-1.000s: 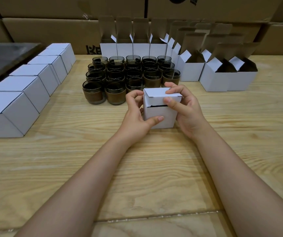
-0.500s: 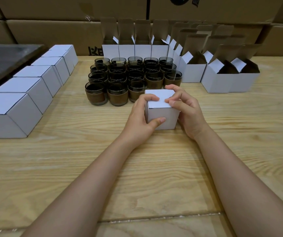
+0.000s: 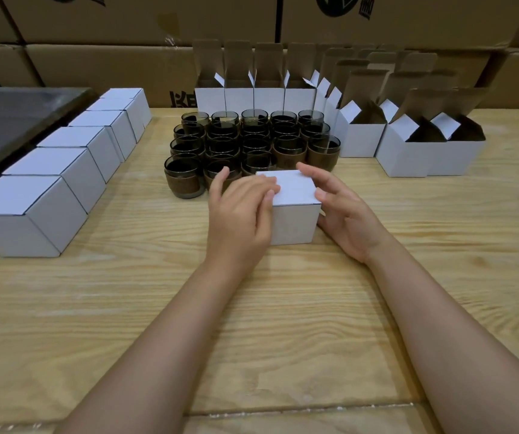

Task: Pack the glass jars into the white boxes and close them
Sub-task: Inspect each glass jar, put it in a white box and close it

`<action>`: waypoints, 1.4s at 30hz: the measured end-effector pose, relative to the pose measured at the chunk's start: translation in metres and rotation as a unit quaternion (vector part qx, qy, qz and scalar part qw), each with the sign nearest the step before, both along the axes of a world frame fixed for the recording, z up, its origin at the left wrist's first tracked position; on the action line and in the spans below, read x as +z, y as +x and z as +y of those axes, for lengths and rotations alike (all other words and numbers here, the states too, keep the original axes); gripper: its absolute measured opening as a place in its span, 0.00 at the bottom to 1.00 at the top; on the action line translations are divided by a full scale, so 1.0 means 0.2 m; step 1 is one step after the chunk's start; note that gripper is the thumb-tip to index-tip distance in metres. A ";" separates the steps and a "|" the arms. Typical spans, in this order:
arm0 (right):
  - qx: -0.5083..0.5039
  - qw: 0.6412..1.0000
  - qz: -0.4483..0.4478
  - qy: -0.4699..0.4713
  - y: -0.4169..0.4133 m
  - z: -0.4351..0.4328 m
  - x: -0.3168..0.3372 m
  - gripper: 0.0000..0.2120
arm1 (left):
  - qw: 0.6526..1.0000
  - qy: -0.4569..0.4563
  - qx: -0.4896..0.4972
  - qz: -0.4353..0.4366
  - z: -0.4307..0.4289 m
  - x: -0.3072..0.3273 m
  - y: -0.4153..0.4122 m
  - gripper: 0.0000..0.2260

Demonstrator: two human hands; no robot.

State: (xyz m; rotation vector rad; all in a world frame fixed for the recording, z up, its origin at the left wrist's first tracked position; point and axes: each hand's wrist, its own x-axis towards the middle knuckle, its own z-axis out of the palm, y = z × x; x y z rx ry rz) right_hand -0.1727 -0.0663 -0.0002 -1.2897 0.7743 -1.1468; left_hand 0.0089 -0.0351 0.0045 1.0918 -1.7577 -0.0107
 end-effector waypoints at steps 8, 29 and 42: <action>0.016 1.000 0.005 0.020 0.01 -0.01 -0.01 0.21 | 0.967 -0.006 0.129 -0.219 0.07 0.11 0.06 0.21; -0.019 0.999 -0.021 0.043 -0.02 -0.05 -0.04 0.23 | 0.893 0.081 0.277 -0.345 -0.08 0.22 0.72 0.13; -0.026 0.998 -0.026 0.044 -0.01 -0.05 -0.04 0.23 | 0.862 0.166 0.340 -0.337 -0.28 0.17 0.71 0.10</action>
